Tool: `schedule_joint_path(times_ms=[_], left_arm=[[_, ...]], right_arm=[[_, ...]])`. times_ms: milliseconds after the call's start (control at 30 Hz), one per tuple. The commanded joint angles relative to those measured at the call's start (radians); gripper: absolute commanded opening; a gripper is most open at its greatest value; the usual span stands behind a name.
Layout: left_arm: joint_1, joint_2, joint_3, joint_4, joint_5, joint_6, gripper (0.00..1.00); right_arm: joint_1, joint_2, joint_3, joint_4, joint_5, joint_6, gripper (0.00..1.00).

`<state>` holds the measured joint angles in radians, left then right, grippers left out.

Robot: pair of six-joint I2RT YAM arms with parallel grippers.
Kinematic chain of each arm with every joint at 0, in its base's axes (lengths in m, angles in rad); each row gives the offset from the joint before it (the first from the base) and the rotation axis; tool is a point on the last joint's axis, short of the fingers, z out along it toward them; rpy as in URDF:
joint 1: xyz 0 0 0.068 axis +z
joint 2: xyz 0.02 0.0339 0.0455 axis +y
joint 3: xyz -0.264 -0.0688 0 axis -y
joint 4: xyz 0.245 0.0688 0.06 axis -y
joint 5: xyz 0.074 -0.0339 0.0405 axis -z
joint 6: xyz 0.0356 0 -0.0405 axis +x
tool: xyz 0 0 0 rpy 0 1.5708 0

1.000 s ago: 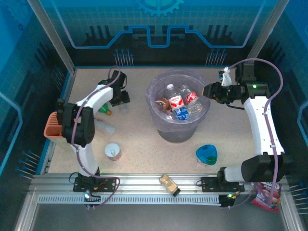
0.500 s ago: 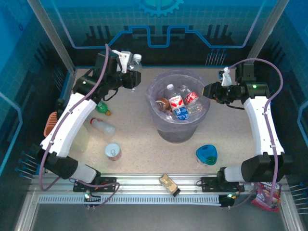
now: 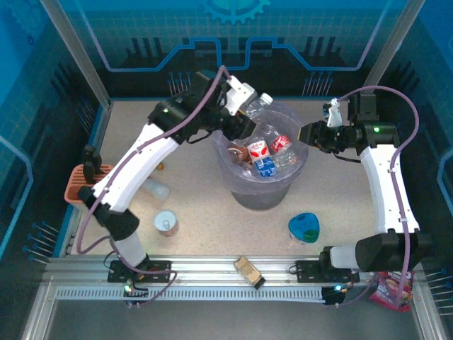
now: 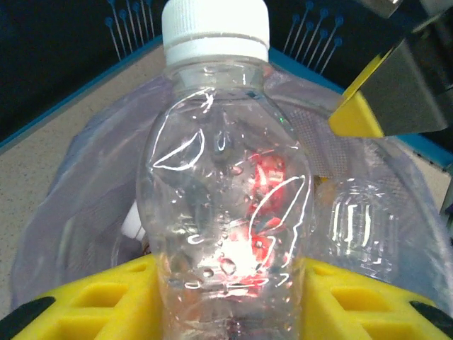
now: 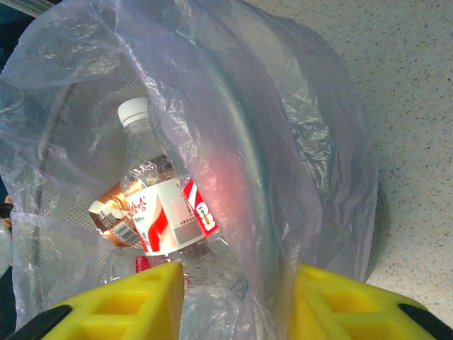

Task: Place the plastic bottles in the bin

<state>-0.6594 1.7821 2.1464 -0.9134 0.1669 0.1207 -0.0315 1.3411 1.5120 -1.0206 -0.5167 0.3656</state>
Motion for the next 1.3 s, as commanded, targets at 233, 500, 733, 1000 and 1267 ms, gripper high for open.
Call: schedule_joint_path(times_ms=[233, 500, 733, 1000, 1267], left_arm=[[-0.060, 0.163, 0.198, -0.239, 0.081, 0.150, 0.61], [-0.065, 0.129, 0.166, -0.192, 0.104, 0.143, 0.86], [-0.064, 0.054, 0.113, -0.091, 0.080, 0.088, 0.93], [0.092, -0.076, -0.010, -0.060, -0.048, -0.223, 0.95], [0.410, -0.178, -0.370, -0.049, -0.280, -0.476, 0.96]], right_arm=[[0.016, -0.023, 0.009, 0.006, -0.053, -0.010, 0.42], [0.017, -0.012, 0.011, 0.014, -0.057, -0.007, 0.42], [0.017, -0.008, 0.010, 0.014, -0.057, -0.011, 0.42], [0.010, -0.007, 0.012, 0.020, -0.060, -0.014, 0.44], [0.001, -0.003, 0.007, 0.024, -0.069, -0.024, 0.47]])
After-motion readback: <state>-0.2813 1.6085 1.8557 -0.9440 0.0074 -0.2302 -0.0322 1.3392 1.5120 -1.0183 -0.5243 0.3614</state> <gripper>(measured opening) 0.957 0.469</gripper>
